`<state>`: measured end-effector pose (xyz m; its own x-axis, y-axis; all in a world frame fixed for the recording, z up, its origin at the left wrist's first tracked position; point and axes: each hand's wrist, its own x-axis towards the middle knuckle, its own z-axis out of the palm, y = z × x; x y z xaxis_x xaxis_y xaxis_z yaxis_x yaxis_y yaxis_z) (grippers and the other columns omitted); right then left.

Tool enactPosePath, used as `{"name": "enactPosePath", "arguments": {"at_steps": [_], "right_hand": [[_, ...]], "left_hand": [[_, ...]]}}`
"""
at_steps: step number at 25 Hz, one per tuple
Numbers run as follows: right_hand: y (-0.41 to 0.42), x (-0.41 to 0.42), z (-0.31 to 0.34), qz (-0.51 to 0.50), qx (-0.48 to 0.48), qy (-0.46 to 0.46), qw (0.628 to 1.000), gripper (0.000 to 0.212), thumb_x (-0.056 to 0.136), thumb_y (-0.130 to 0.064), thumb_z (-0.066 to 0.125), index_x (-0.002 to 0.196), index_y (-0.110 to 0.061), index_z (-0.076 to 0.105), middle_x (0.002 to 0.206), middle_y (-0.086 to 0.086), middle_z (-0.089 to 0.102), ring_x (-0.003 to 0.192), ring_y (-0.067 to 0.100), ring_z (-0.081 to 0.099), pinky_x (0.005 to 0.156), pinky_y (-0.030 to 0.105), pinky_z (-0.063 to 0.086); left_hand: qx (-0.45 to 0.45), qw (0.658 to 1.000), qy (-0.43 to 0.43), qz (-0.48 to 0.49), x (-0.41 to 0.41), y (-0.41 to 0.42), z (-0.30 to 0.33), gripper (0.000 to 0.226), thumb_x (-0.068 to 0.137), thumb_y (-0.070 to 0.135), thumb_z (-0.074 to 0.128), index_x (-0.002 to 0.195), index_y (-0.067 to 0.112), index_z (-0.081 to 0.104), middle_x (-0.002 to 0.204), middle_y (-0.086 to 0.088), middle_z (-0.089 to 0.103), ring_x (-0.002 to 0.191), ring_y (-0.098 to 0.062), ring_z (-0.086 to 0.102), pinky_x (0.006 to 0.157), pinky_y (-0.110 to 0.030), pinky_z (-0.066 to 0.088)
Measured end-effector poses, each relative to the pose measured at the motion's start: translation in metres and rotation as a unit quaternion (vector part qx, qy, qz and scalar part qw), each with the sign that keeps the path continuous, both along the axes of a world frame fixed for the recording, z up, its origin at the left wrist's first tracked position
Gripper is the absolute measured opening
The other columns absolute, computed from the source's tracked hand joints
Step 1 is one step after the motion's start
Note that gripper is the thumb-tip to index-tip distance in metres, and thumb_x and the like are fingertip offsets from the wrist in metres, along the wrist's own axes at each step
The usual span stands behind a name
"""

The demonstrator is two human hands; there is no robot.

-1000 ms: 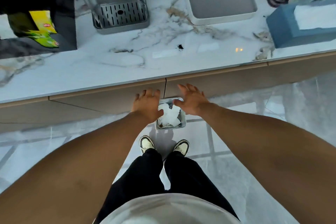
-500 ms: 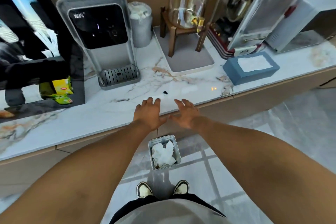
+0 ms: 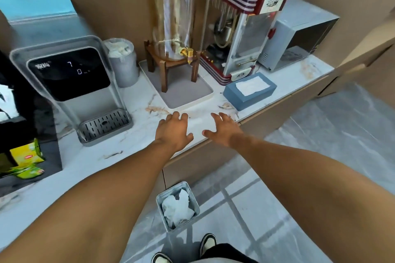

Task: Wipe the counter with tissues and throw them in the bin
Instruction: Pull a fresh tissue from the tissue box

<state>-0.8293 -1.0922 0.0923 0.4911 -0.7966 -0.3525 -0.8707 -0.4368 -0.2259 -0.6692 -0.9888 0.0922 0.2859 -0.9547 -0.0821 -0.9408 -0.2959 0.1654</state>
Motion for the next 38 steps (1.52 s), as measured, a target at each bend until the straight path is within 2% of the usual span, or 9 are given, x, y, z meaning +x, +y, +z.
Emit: {"name": "enactPosePath", "arguments": {"at_steps": [4,8,12,17,23,26,29,33,38], "right_hand": [[-0.027,-0.025,0.013,-0.048,-0.017,-0.038,0.998,0.08,0.091,-0.06,0.051,0.154,-0.026,0.016,0.162,0.007,0.016,0.147,0.035,0.017,0.118,0.056,0.022],[-0.076,-0.048,0.016,-0.059,-0.029,-0.05,0.997,0.076,0.092,-0.056,0.052,0.153,-0.022,0.02,0.158,0.012,0.02,0.144,0.035,0.024,0.117,0.052,0.024],[-0.154,-0.075,0.009,-0.074,-0.044,-0.081,0.993,0.069,0.093,-0.05,0.054,0.149,-0.021,0.027,0.153,0.012,0.028,0.138,0.036,0.032,0.115,0.049,0.03],[-0.264,-0.105,-0.011,-0.076,-0.071,-0.105,0.989,0.049,0.099,-0.035,0.049,0.142,-0.015,0.04,0.144,0.015,0.036,0.131,0.036,0.039,0.108,0.047,0.038],[-0.365,-0.124,-0.041,-0.077,-0.092,-0.078,0.99,0.038,0.098,-0.028,0.049,0.133,-0.013,0.048,0.133,0.015,0.045,0.12,0.034,0.046,0.101,0.045,0.043],[-0.388,-0.121,-0.055,-0.089,-0.077,-0.078,0.99,0.039,0.098,-0.03,0.05,0.133,-0.013,0.046,0.131,0.014,0.046,0.117,0.032,0.048,0.1,0.044,0.045],[-0.401,-0.115,-0.069,-0.083,-0.055,-0.084,0.991,0.043,0.097,-0.034,0.054,0.133,-0.012,0.044,0.13,0.013,0.046,0.117,0.031,0.048,0.096,0.044,0.049],[-0.41,-0.11,-0.075,-0.074,-0.067,-0.092,0.991,0.042,0.096,-0.034,0.057,0.129,-0.01,0.046,0.127,0.013,0.047,0.111,0.032,0.053,0.09,0.044,0.052],[-0.415,-0.109,-0.075,-0.066,-0.051,-0.116,0.99,0.031,0.098,-0.028,0.054,0.124,-0.012,0.052,0.126,0.012,0.052,0.107,0.032,0.06,0.089,0.04,0.052]], "left_hand": [[-0.019,0.999,0.001,-0.031,-0.022,-0.041,0.008,0.062,0.091,0.047,0.057,0.142,0.015,0.042,0.142,-0.013,0.05,0.127,-0.033,0.05,0.102,-0.045,0.046],[-0.016,0.999,-0.003,-0.038,-0.046,-0.088,0.006,0.06,0.091,0.046,0.056,0.142,0.017,0.043,0.143,-0.011,0.05,0.127,-0.032,0.05,0.102,-0.045,0.046],[-0.023,0.999,0.004,-0.046,-0.073,-0.156,-0.001,0.049,0.092,0.034,0.053,0.137,0.015,0.048,0.136,-0.012,0.055,0.122,-0.033,0.053,0.098,-0.045,0.047],[-0.021,0.999,0.035,-0.02,-0.109,-0.253,-0.006,0.044,0.094,0.024,0.052,0.136,0.011,0.048,0.131,-0.015,0.057,0.119,-0.034,0.053,0.098,-0.045,0.047],[0.016,0.997,0.073,0.012,-0.138,-0.344,-0.025,0.026,0.095,0.014,0.051,0.114,0.003,0.066,0.117,-0.017,0.064,0.106,-0.037,0.061,0.088,-0.043,0.053],[0.022,0.996,0.078,0.039,-0.143,-0.363,-0.037,0.03,0.098,0.017,0.051,0.122,0.005,0.063,0.124,-0.016,0.06,0.112,-0.037,0.058,0.094,-0.046,0.052],[0.015,0.996,0.047,0.079,-0.139,-0.374,-0.049,0.033,0.098,0.018,0.053,0.128,0.005,0.059,0.128,-0.016,0.054,0.117,-0.035,0.053,0.102,-0.045,0.048],[0.004,0.993,0.02,0.117,-0.13,-0.379,-0.062,0.024,0.095,0.009,0.056,0.117,0.002,0.062,0.125,-0.017,0.053,0.115,-0.035,0.05,0.099,-0.046,0.045],[-0.001,0.987,0.055,0.149,-0.13,-0.383,-0.066,0.023,0.095,0.007,0.056,0.115,0.005,0.068,0.12,-0.017,0.056,0.115,-0.034,0.05,0.1,-0.046,0.048]]}}
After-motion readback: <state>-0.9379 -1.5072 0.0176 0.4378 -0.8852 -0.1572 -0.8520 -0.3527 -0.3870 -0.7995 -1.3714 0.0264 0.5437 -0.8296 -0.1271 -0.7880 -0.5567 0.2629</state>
